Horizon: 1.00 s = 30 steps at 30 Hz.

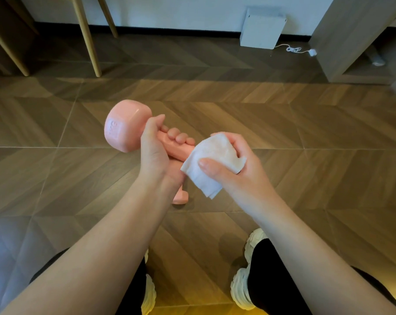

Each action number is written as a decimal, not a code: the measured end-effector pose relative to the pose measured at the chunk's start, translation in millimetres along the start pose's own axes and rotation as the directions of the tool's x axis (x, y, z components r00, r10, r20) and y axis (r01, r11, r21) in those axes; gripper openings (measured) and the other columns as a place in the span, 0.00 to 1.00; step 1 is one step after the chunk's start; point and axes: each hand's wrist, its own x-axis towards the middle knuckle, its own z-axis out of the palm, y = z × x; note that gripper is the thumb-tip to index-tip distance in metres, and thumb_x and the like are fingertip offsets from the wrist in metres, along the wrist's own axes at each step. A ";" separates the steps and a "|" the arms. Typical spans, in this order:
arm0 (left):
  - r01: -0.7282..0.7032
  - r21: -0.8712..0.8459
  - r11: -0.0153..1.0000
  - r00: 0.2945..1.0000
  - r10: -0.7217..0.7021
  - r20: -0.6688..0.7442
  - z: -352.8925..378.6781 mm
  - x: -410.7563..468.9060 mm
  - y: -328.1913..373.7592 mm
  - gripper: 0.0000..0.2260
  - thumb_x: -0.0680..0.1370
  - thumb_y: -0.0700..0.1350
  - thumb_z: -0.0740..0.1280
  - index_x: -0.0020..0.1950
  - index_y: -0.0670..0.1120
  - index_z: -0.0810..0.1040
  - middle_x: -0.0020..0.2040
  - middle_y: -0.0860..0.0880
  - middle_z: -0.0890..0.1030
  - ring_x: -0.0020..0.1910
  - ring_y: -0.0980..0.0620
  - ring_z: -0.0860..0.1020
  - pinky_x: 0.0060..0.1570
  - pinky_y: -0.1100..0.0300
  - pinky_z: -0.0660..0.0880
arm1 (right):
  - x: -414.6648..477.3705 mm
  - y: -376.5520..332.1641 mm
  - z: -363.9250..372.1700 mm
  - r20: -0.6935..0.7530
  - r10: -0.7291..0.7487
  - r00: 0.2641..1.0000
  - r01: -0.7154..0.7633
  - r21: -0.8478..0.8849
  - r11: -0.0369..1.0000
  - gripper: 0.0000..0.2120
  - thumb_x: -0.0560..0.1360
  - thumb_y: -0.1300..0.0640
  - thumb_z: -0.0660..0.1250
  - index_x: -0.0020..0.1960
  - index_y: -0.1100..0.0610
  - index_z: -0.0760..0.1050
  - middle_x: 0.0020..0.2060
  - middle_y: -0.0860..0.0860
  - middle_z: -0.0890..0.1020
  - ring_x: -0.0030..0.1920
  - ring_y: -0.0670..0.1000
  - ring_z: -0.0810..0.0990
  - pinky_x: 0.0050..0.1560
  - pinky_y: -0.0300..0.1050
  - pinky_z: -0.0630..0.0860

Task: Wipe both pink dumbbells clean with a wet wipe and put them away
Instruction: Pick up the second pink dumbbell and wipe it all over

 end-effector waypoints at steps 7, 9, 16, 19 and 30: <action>-0.047 -0.009 0.999 0.998 0.047 0.043 -0.7 0.6 9.9 0.14 0.77 0.45 0.61 0.32 0.48 0.63 0.25 0.54 0.60 0.22 0.55 0.60 0.26 0.62 0.63 | 3.3 -2.7 -15.5 0.279 0.260 0.924 -0.294 0.089 0.952 0.29 0.69 0.45 0.71 0.68 0.50 0.69 0.54 0.47 0.81 0.47 0.45 0.82 0.44 0.40 0.77; -0.048 -0.009 0.999 0.998 0.048 0.044 -1.0 0.6 9.6 0.14 0.77 0.44 0.61 0.32 0.48 0.62 0.25 0.54 0.60 0.22 0.55 0.59 0.25 0.62 0.63 | -0.3 -1.6 -9.7 0.284 0.248 0.926 -0.298 0.150 0.943 0.23 0.70 0.52 0.72 0.63 0.52 0.71 0.50 0.47 0.82 0.43 0.44 0.83 0.37 0.38 0.78; -0.023 0.036 0.999 0.999 0.021 0.049 0.9 1.8 2.9 0.13 0.77 0.43 0.60 0.33 0.48 0.61 0.25 0.53 0.60 0.23 0.54 0.59 0.26 0.62 0.62 | 2.9 -1.5 -6.1 0.180 0.255 0.950 -0.282 0.141 0.949 0.27 0.74 0.43 0.65 0.67 0.57 0.70 0.48 0.54 0.82 0.43 0.51 0.82 0.48 0.48 0.81; -0.019 0.032 0.999 0.998 0.017 0.061 -1.7 3.7 3.9 0.13 0.76 0.44 0.61 0.32 0.48 0.62 0.25 0.53 0.60 0.22 0.55 0.60 0.26 0.62 0.63 | 1.3 -1.3 -16.8 0.317 0.253 0.914 -0.308 0.137 0.941 0.26 0.72 0.49 0.70 0.67 0.58 0.69 0.50 0.52 0.81 0.46 0.48 0.81 0.44 0.40 0.79; 0.011 0.050 0.999 0.998 -0.015 0.065 -3.2 6.9 1.1 0.13 0.76 0.44 0.61 0.32 0.48 0.63 0.25 0.53 0.61 0.23 0.55 0.60 0.27 0.62 0.63 | 2.3 2.3 -15.2 0.258 0.266 0.929 -0.310 0.145 0.940 0.14 0.77 0.45 0.64 0.57 0.52 0.76 0.48 0.50 0.82 0.51 0.51 0.80 0.59 0.58 0.77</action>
